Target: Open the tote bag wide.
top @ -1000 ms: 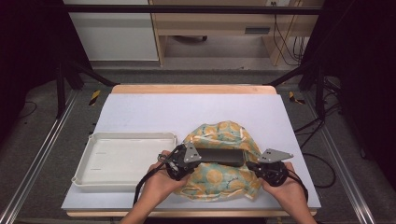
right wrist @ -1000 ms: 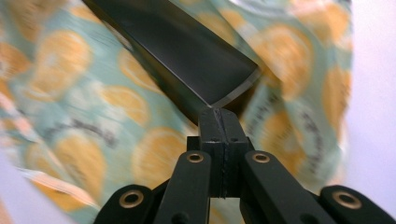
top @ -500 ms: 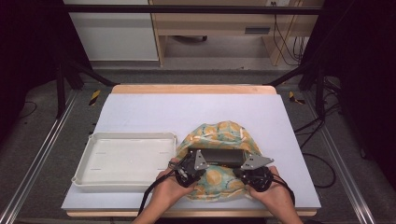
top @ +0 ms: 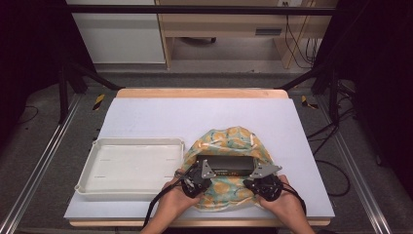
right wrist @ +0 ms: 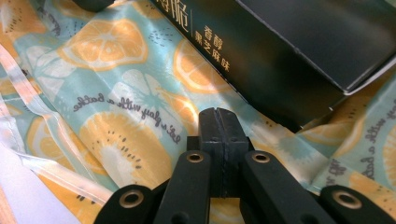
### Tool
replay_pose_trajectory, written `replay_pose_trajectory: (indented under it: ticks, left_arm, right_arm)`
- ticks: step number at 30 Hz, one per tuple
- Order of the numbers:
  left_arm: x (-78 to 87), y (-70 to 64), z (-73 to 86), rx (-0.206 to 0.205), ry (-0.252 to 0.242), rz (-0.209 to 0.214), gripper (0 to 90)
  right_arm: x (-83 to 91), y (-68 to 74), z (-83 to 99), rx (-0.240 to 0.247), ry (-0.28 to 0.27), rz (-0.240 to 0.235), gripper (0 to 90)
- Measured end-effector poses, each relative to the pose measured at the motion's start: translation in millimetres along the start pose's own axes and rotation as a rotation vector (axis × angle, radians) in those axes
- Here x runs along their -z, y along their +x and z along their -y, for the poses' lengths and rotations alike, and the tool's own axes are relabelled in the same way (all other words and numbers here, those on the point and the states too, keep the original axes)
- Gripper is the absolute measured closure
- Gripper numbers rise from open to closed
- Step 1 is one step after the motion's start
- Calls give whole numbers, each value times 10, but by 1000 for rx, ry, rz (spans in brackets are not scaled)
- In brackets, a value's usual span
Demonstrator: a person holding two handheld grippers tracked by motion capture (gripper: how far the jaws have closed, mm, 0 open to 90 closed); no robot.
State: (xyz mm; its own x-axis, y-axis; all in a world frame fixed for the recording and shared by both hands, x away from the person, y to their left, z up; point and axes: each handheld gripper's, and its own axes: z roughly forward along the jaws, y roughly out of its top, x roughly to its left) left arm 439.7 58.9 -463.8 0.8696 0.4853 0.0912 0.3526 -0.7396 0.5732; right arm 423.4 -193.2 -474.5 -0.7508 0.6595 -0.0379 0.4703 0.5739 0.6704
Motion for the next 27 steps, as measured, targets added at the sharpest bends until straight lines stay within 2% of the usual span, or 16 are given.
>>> replay_pose_trajectory:
  ticks: [7,9,12,18,22,27]
  left_arm:
    - [3,-9,14,6,-7,1,889]
    - [4,-2,14,4,-5,2,889]
    - [3,-1,17,5,-6,5,889]
    - [7,4,29,11,-13,8,882]
    - [37,10,27,9,-33,4,870]
    - [100,10,-2,12,-56,14,870]
  right_arm:
    - [129,-122,61,-20,-21,42,900]
    - [173,-201,104,-50,-28,60,900]
    - [177,-257,151,-73,-19,54,900]
    - [134,-267,167,-92,-5,44,900]
    - [172,-266,140,-83,-22,44,900]
    - [319,-254,16,-50,-67,60,900]
